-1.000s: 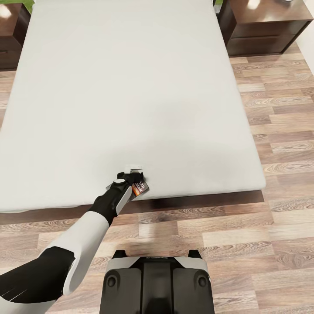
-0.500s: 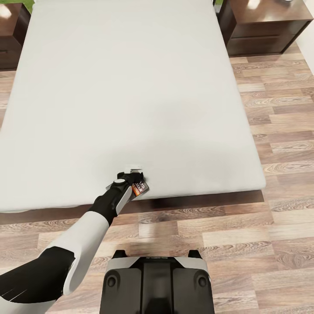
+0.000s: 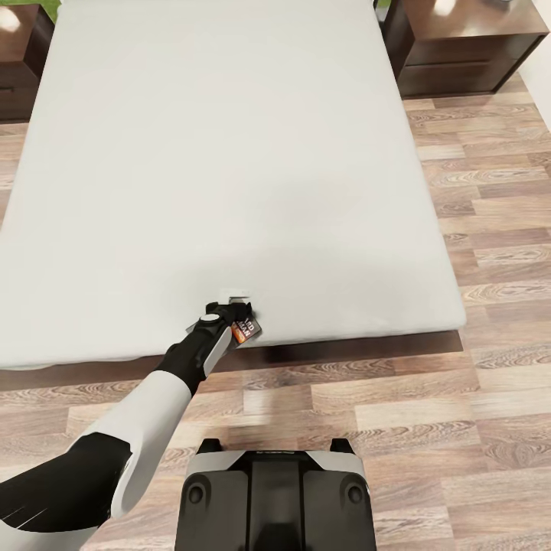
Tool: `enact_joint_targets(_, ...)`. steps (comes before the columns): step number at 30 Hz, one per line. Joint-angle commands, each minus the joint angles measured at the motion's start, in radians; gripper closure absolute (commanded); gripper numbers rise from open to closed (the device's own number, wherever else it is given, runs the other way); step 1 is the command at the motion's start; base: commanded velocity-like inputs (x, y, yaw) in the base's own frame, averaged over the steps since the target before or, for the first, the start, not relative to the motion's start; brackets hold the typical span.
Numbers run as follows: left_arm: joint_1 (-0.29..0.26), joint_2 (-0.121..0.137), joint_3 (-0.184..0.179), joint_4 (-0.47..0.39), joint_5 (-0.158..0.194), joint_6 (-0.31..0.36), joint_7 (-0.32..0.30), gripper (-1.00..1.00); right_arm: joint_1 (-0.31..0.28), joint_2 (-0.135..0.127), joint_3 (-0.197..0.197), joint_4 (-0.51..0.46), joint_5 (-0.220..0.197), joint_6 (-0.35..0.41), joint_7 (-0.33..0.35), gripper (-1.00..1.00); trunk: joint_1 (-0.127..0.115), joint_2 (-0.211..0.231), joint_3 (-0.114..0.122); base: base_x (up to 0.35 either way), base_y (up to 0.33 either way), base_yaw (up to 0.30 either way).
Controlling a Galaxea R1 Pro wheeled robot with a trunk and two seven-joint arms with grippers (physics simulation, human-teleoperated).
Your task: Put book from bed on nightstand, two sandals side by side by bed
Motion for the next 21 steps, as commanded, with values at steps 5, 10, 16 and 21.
enact_joint_targets(5, 0.000, 0.001, -0.006, -0.002, 0.011, 0.004, 0.009, -1.00, 0.000, -0.001, -0.009, 0.002, 0.007, -0.006, 0.002, -1.00, 0.000, -0.001, 0.000, -0.009, 0.000, 0.000)
enact_joint_targets(10, 0.000, 0.001, -0.006, -0.002, 0.011, 0.004, 0.009, -1.00, 0.000, -0.001, -0.009, 0.002, 0.008, -0.006, 0.002, -1.00, 0.000, -0.001, 0.000, -0.004, 0.000, 0.000)
enact_joint_targets(16, 0.000, 0.001, -0.006, -0.002, 0.010, 0.004, 0.009, -1.00, 0.000, -0.001, -0.009, 0.002, 0.008, -0.005, 0.003, -1.00, 0.000, -0.001, 0.000, -0.002, 0.000, 0.000)
enact_joint_targets(21, 0.000, 0.001, -0.007, -0.002, 0.010, 0.004, 0.009, -1.00, 0.000, -0.001, -0.009, 0.002, 0.007, -0.006, 0.002, -1.00, 0.000, -0.001, 0.000, 0.000, 0.000, 0.000)
